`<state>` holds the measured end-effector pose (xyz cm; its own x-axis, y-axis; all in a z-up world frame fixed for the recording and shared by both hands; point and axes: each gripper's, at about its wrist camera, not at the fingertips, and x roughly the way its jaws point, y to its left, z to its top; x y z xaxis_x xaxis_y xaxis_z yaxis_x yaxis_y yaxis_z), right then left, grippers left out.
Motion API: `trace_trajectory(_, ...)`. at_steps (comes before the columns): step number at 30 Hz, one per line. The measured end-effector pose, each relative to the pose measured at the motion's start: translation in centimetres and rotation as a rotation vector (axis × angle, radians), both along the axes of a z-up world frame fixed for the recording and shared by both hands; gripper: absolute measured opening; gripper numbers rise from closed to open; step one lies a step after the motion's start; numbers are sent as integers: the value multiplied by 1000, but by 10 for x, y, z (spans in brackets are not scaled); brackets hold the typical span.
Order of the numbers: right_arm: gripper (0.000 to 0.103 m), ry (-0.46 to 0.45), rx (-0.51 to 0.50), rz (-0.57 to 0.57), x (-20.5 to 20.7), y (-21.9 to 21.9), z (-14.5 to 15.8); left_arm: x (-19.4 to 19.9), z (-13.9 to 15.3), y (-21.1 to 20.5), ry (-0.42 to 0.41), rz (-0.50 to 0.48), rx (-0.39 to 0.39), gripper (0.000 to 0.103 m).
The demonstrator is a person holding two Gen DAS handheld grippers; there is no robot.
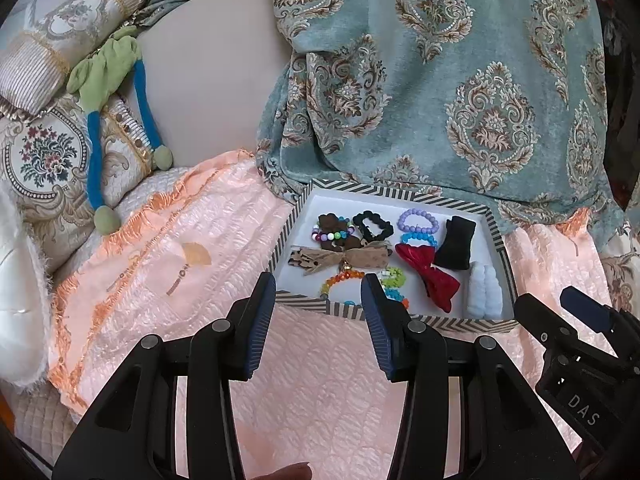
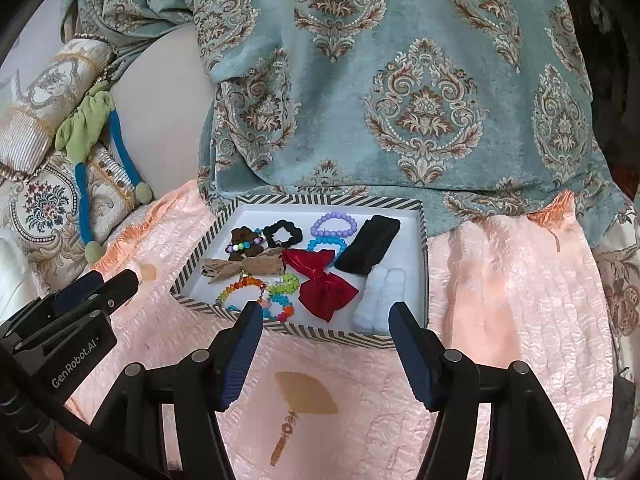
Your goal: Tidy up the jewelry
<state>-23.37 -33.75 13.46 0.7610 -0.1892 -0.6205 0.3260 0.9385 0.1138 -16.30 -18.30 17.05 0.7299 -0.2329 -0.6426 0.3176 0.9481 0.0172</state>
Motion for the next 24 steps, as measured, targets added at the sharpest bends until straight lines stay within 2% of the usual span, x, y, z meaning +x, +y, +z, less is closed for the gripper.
trace_trajectory(24,65,15,16,15,-1,4,-6,-11,0,-4,-18,-17,16,44)
